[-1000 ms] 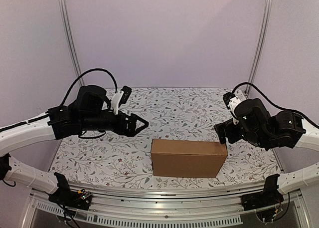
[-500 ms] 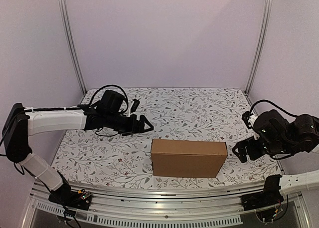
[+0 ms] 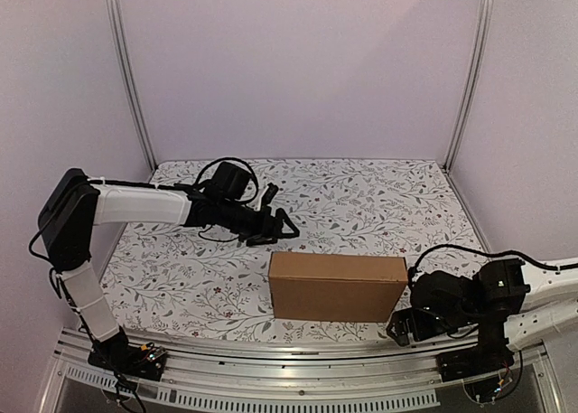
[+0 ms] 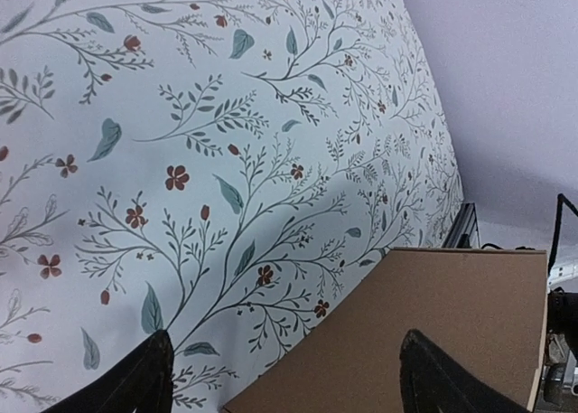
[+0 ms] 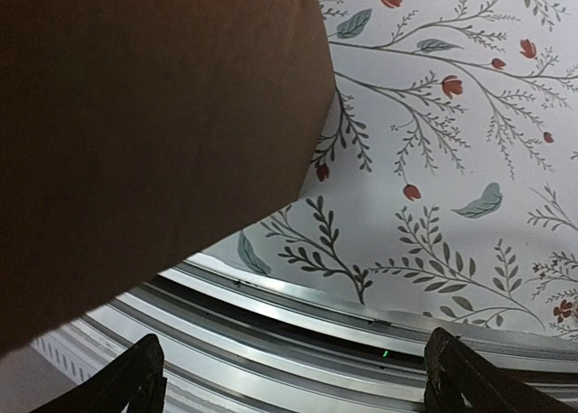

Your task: Fold the paper box

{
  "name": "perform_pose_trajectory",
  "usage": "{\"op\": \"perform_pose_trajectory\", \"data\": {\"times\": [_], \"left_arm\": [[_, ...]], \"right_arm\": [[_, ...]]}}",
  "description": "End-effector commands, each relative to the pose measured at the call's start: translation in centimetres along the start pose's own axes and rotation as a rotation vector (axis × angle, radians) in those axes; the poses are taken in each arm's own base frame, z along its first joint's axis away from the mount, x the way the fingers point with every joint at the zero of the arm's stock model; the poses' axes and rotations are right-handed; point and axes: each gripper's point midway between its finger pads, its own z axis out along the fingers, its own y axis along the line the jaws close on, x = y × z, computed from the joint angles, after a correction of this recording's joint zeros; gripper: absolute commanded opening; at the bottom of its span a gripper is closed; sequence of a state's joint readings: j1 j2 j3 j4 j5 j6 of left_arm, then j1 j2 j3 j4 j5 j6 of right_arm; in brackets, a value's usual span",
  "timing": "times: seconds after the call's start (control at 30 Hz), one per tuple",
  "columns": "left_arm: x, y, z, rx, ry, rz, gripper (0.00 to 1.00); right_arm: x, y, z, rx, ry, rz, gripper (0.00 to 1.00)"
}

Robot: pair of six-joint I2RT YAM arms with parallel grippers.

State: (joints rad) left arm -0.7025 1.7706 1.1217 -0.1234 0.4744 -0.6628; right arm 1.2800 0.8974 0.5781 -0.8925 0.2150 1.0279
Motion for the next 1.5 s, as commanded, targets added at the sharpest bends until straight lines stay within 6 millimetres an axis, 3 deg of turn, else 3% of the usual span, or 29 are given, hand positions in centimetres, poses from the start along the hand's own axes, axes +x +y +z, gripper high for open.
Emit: {"op": "perform_pose_trajectory", "data": {"times": [0.0, 0.23, 0.5, 0.63, 1.03, 1.2, 1.33, 1.47], "left_arm": [[1.0, -1.8, 1.0, 0.051, 0.051, 0.036, 0.84], [2.3, -1.8, 0.3, 0.048, 0.057, 0.042, 0.83], [3.9, -0.8, -1.6, 0.002, 0.047, 0.049, 0.83], [4.2, -0.5, -2.7, -0.010, 0.024, 0.058, 0.83], [4.1, -1.8, -4.8, 0.015, -0.014, 0.081, 0.83], [3.7, -2.7, -5.9, 0.025, -0.046, 0.085, 0.83], [3.2, -3.6, -6.4, 0.049, -0.062, 0.094, 0.84], [2.8, -4.8, -5.9, 0.079, -0.055, 0.108, 0.84]], "right_arm": [[-2.1, 4.1, 1.3, -0.120, -0.154, 0.186, 0.99], [-4.7, 5.8, 2.9, -0.154, -0.320, 0.369, 0.99], [-9.0, 6.2, 2.0, -0.086, -0.545, 0.466, 0.99], [-10.5, 6.5, 2.4, -0.061, -0.606, 0.517, 0.99], [-18.3, 10.5, 6.2, -0.153, -0.614, 0.528, 0.99], [-20.6, 12.5, 8.1, -0.196, -0.583, 0.516, 0.99], [-21.1, 14.0, 10.0, -0.202, -0.545, 0.480, 0.99], [-20.6, 13.6, 11.4, -0.199, -0.508, 0.465, 0.99]]}}
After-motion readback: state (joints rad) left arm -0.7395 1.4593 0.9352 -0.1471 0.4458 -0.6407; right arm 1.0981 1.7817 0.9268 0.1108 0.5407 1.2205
